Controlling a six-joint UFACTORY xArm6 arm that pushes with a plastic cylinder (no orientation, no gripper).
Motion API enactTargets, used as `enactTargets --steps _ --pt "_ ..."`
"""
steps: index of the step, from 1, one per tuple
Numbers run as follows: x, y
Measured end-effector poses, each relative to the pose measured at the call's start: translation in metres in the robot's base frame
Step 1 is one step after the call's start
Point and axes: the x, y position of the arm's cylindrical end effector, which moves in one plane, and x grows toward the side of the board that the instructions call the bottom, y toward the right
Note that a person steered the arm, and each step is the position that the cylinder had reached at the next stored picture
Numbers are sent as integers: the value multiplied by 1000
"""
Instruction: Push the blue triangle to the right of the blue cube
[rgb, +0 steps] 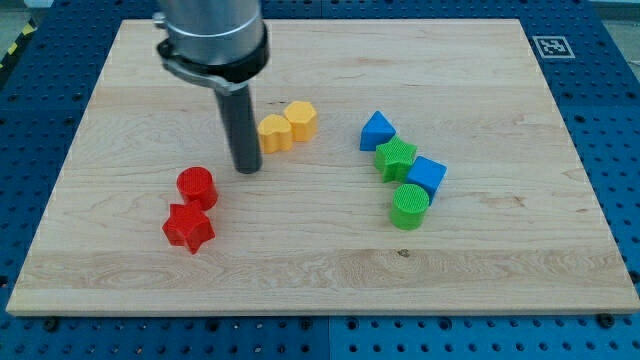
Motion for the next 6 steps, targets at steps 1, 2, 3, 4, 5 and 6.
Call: enactTargets --steps 1,2,3,4,5,6 --pt "-4 45" --pt "-22 85" --pt "-47 120" --pt "-49 181" --pt "-45 233" --pt "-21 231"
